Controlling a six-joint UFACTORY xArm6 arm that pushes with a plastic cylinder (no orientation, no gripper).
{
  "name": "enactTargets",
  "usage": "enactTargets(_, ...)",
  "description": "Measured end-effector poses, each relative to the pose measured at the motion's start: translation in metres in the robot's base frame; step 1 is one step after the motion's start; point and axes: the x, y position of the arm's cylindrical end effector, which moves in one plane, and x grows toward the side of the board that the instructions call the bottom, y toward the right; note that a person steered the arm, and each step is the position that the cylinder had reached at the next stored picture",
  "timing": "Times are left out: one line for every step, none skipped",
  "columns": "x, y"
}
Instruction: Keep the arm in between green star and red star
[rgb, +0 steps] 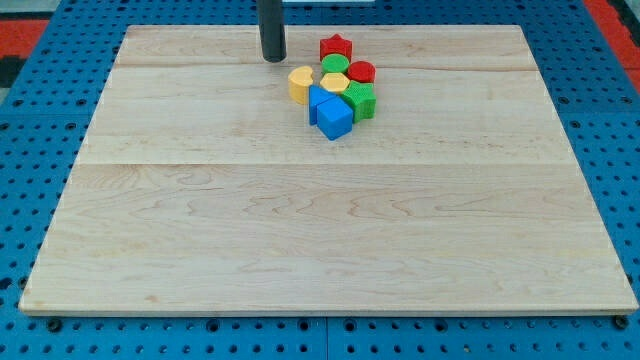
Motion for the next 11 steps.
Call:
enactTargets(0.0, 0.003)
enactTargets(-0.005, 0.018)
enactTargets(-0.029, 0.037)
enactTargets(-0.037, 0.041)
enactTargets(-0.046, 0.088)
enactTargets(-0.019, 0.091)
enactTargets(0.03, 0.07)
enactTargets(0.054, 0.064)
enactTargets(0.054, 0.061)
enactTargets(0.065, 0.065)
enactTargets(0.103, 0.076)
